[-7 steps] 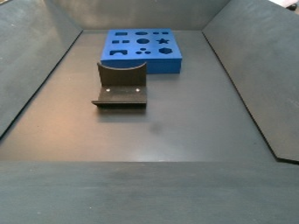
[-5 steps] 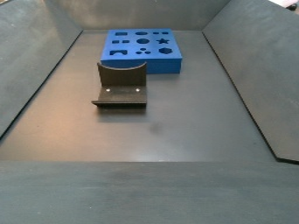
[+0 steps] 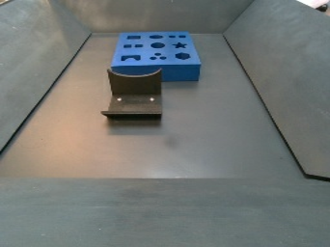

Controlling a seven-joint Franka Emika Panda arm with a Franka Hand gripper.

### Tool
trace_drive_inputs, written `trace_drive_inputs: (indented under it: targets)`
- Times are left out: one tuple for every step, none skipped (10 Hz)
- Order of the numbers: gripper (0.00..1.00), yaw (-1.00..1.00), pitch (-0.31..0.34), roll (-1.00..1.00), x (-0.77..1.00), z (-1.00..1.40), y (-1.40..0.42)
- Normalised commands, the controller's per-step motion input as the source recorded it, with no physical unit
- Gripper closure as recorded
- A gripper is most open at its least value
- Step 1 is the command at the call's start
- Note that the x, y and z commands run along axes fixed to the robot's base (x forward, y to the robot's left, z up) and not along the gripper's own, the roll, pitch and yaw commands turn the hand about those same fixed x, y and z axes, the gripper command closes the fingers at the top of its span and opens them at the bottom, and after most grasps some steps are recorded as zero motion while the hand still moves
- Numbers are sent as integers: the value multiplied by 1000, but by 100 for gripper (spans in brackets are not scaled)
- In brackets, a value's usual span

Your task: Insert the rectangle object.

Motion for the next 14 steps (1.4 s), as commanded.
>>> trace_drive_inputs:
  targets:
    - [100,-277,215,-22,-614,197,-668]
    - [100,-168,132,-45,-414,147,-393]
    - [100,-91,88,-80,-235,58,-191]
    - [100,0,-11,-7,1000,-786,-483]
    - [100,0,-11,-13,1000,-771,-466]
    - [100,0,-6,-11,1000,-751,-469]
    - [100,0,0,-11,1000,-760,-449]
    - [100,0,-3,0,1000,-691,-420]
    - [100,0,-4,0,1000,-483,-183]
    - [100,300,0,13,789,-334,109]
    - [100,366,0,60,691,-277,69]
    - [100,280,-49,27,763,-217,0]
    - [100,194,-61,39,814,-260,-140]
    - [100,74,-51,39,920,-340,-297]
